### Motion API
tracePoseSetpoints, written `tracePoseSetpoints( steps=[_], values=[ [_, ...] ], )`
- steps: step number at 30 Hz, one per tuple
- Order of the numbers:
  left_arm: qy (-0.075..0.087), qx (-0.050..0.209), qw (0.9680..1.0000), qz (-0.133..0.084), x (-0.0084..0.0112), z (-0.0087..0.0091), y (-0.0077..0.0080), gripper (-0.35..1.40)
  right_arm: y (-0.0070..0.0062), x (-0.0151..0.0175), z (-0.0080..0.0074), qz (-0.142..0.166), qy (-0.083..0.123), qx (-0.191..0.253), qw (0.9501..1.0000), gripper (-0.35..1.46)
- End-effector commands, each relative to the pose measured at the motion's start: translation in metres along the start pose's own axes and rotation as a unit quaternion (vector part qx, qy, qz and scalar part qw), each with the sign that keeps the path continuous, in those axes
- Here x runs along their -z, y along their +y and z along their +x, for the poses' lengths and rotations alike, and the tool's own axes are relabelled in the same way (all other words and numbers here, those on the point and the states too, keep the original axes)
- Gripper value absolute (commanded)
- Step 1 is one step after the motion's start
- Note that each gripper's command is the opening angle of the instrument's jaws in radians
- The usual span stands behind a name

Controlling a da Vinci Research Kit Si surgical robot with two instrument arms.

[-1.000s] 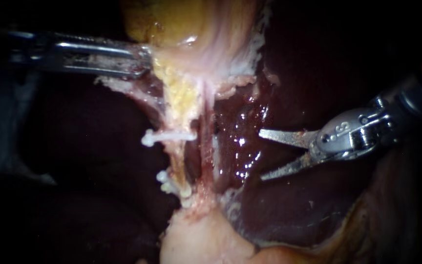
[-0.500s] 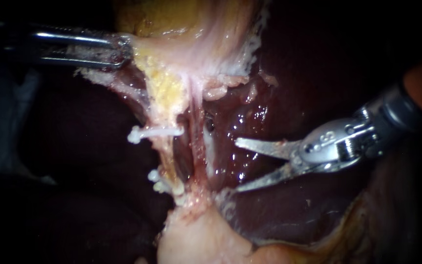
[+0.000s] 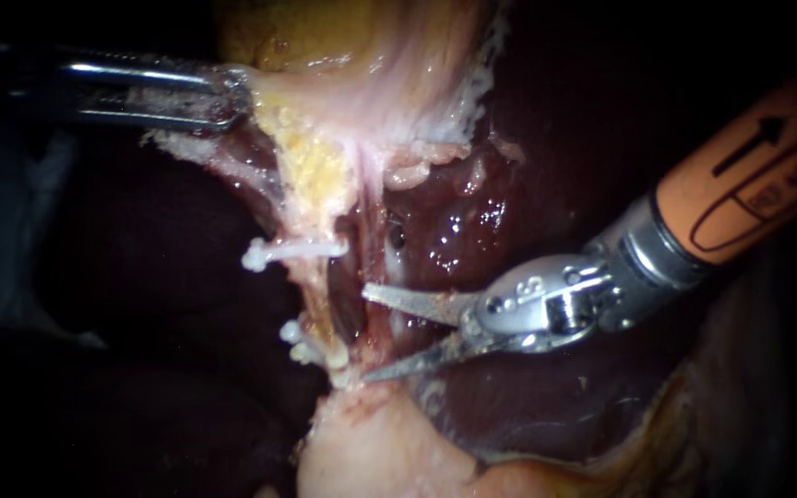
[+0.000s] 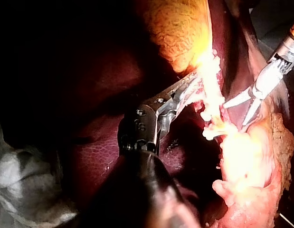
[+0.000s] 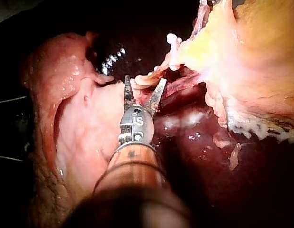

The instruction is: Go to the cutting position left tube

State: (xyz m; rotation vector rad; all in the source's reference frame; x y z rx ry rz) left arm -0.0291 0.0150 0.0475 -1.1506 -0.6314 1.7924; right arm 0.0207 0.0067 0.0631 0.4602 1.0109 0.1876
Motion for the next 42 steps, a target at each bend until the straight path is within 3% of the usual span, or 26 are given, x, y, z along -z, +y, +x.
tracePoseSetpoints(
  steps=[1,12,16,21,26,42],
  values=[
    [0.000,0.000,1.0000,0.000,0.0000,0.0000,0.0000,-0.35,0.0004,-0.0001,-0.0005,0.000,-0.001,-0.002,1.0000,1.45],
    [0.000,0.000,1.0000,0.000,0.0000,0.0000,0.0000,-0.35,0.0033,-0.0025,-0.0020,0.021,0.001,-0.022,0.9995,1.45],
    [0.000,0.000,1.0000,0.000,0.0000,0.0000,0.0000,-0.35,0.0035,-0.0040,-0.0017,0.041,0.014,-0.023,0.9988,1.45],
    [0.000,0.000,1.0000,0.000,-0.0001,0.0000,0.0000,-0.35,0.0035,-0.0056,-0.0006,0.074,0.047,-0.040,0.9954,1.43],
    [0.000,0.000,1.0000,0.000,-0.0001,0.0000,0.0000,-0.35,0.0034,-0.0068,0.0005,0.086,0.060,-0.049,0.9933,1.41],
    [0.000,0.000,1.0000,0.001,-0.0004,0.0000,0.0000,-0.35,0.0033,-0.0103,0.0021,0.086,0.072,-0.057,0.9921,1.41]
  ],
)
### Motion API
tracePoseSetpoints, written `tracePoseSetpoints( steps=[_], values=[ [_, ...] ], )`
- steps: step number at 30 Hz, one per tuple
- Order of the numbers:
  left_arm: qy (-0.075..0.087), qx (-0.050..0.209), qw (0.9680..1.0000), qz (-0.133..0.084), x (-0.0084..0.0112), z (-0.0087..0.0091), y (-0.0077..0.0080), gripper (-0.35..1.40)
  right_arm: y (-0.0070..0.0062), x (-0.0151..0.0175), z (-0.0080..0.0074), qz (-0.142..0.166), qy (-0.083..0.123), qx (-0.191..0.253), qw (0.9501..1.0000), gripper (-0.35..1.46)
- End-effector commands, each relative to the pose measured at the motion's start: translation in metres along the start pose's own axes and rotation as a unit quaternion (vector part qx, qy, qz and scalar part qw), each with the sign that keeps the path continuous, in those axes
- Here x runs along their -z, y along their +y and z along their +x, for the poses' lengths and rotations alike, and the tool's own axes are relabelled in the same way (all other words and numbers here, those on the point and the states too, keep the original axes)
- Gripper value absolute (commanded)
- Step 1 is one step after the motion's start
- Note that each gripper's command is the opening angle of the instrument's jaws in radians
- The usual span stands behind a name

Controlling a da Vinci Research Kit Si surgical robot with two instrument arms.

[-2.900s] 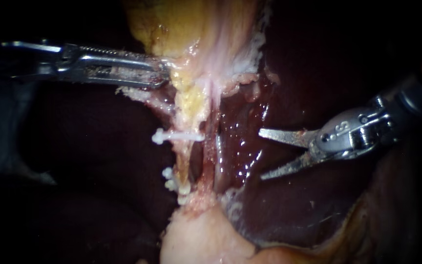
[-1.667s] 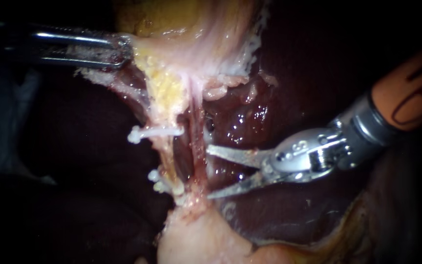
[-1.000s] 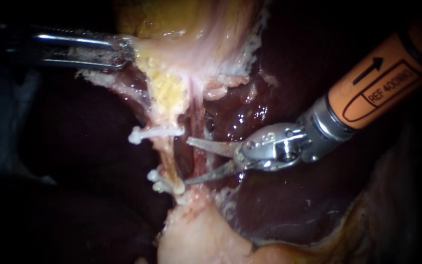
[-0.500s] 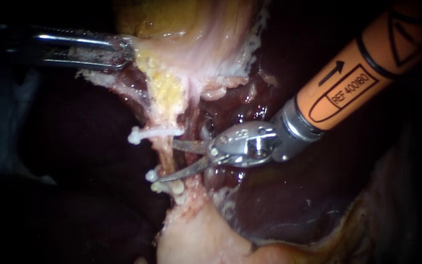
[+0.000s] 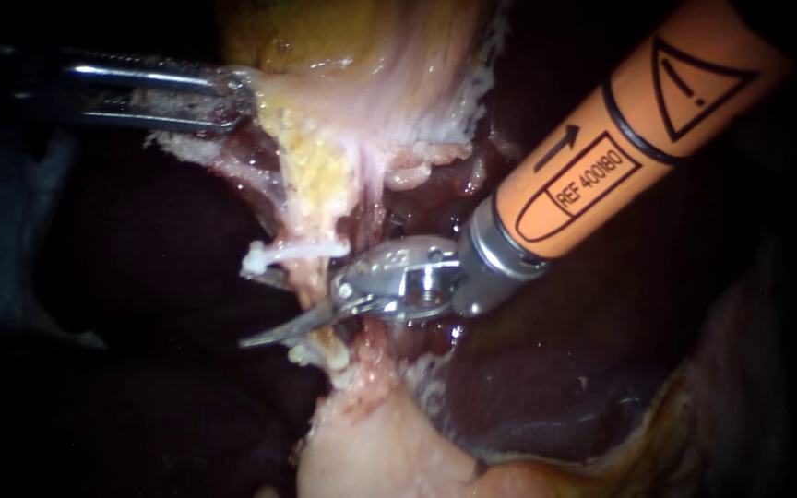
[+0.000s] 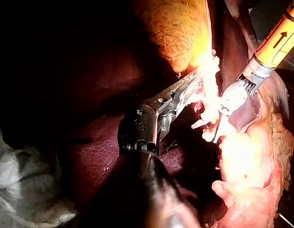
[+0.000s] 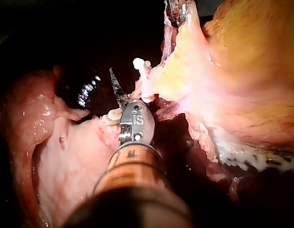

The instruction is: Go to the cutting position left tube

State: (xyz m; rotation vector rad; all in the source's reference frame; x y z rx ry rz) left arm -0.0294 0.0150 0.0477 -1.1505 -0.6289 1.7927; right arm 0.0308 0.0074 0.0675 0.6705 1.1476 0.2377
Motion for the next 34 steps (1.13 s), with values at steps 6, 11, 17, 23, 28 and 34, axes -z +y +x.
tracePoseSetpoints(
  steps=[6,11,17,23,28,34],
  values=[
    [0.000,0.000,1.0000,0.000,0.0000,0.0000,0.0000,-0.35,-0.0012,-0.0006,0.0007,0.006,0.010,-0.006,0.9999,1.41],
    [0.000,0.000,1.0000,0.001,-0.0001,0.0000,0.0000,-0.35,-0.0027,-0.0014,0.0019,0.014,0.021,-0.011,0.9996,1.41],
    [0.000,0.000,1.0000,0.001,-0.0001,-0.0001,0.0000,-0.35,-0.0043,-0.0021,0.0029,0.024,0.028,-0.010,0.9993,1.41],
    [0.000,0.000,1.0000,0.001,0.0000,-0.0001,0.0000,-0.35,-0.0051,-0.0020,0.0037,0.030,0.032,-0.013,0.9989,1.43],
    [0.000,0.000,1.0000,0.000,-0.0001,-0.0001,0.0000,-0.35,-0.0050,-0.0019,0.0037,0.030,0.032,-0.013,0.9989,1.43],
    [0.000,0.000,1.0000,0.001,-0.0001,0.0000,0.0000,-0.35,-0.0048,-0.0018,0.0035,0.032,0.032,-0.013,0.9989,1.43]
  ],
)
